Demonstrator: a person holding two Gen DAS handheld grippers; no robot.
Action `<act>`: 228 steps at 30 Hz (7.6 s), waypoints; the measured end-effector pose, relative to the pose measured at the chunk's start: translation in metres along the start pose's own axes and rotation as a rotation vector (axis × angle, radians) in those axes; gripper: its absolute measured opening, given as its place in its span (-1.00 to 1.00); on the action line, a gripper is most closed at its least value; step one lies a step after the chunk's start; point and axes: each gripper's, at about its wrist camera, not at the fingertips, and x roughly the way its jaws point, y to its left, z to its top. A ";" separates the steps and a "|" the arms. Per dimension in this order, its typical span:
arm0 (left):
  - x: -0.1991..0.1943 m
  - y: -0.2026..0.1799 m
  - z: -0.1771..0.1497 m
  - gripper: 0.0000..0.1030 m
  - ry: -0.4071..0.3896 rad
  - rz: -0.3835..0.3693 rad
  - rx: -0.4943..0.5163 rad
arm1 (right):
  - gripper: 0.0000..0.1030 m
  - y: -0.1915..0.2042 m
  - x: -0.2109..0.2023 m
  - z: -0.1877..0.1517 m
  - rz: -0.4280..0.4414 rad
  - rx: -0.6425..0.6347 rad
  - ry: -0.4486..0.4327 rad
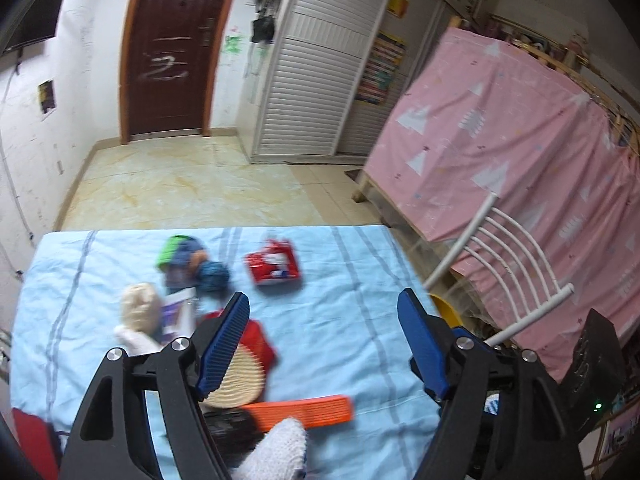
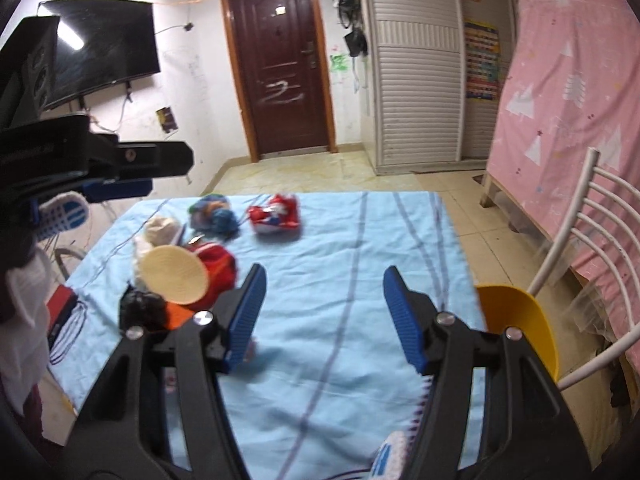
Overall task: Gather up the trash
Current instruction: 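Move both open tools back over the clutter on the table, then grasp the white cloth with the left tool while the right grasps the white printed wrapper, then carry the cloth and wrapper to the yellow bin and open both tools, then move both open tools back over the remaining clutter, then grasp the black plastic bag with the left tool while the right reaches the orange strip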
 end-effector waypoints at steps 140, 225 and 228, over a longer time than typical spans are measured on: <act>0.191 -0.227 -0.002 -0.16 0.179 -0.260 0.204 | 0.16 -0.204 0.022 -0.054 -0.261 0.265 -0.030; 0.020 0.070 -0.097 0.19 0.209 0.014 0.119 | 0.36 0.055 0.026 -0.017 -0.002 -0.109 0.103; 0.021 0.072 -0.099 -0.35 0.212 0.004 0.125 | 0.42 0.059 0.028 -0.017 -0.002 -0.112 0.110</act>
